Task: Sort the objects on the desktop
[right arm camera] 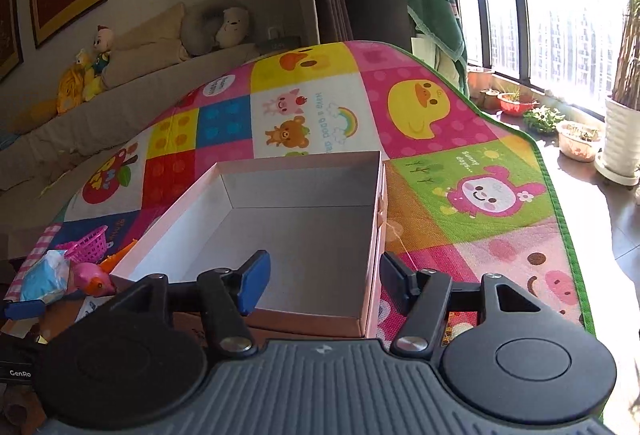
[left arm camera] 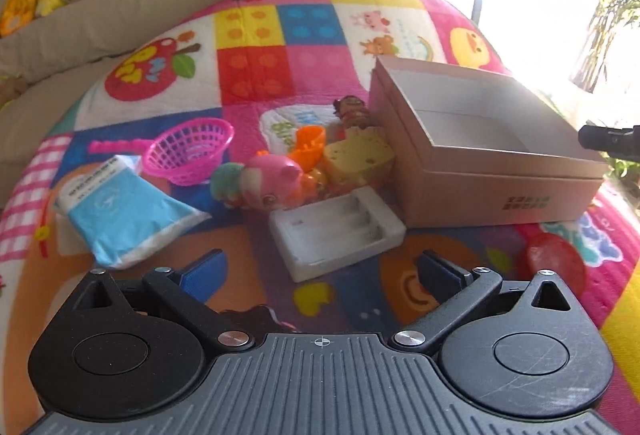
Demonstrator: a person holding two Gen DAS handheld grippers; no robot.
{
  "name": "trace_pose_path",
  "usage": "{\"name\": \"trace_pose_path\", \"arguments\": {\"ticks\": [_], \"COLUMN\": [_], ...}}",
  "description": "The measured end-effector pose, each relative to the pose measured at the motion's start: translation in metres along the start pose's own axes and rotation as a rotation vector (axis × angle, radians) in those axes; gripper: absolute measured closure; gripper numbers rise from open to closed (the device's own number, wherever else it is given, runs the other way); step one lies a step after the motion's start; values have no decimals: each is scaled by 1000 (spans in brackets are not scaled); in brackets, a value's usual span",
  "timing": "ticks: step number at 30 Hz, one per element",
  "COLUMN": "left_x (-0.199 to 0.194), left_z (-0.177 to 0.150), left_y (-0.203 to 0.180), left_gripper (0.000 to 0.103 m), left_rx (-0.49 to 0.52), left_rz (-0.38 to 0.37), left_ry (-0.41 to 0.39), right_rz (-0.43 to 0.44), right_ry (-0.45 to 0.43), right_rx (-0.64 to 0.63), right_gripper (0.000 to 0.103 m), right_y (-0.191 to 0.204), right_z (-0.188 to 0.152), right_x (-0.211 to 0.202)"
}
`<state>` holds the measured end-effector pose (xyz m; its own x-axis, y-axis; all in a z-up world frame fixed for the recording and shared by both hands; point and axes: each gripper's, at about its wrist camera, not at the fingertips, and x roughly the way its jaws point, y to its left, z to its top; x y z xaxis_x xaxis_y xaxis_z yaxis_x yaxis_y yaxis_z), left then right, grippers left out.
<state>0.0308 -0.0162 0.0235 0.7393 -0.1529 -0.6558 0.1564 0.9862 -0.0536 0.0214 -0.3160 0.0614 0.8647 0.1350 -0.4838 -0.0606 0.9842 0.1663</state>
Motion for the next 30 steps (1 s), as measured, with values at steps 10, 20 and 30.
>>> {"name": "trace_pose_path", "arguments": {"ticks": [10, 20, 30], "left_x": [39, 17, -60], "left_z": [15, -2, -63], "left_y": [-24, -17, -33], "left_gripper": [0, 18, 19], "left_rx": [-38, -52, 103], "left_rz": [125, 102, -101], "left_ry": [31, 23, 35], "right_rz": [20, 13, -148], "right_ry": [76, 18, 11], "right_rx": [22, -44, -60], "right_gripper": [20, 10, 42], "right_y": [7, 19, 1], "right_z": [-68, -62, 15], "right_x": [-28, -33, 35]}}
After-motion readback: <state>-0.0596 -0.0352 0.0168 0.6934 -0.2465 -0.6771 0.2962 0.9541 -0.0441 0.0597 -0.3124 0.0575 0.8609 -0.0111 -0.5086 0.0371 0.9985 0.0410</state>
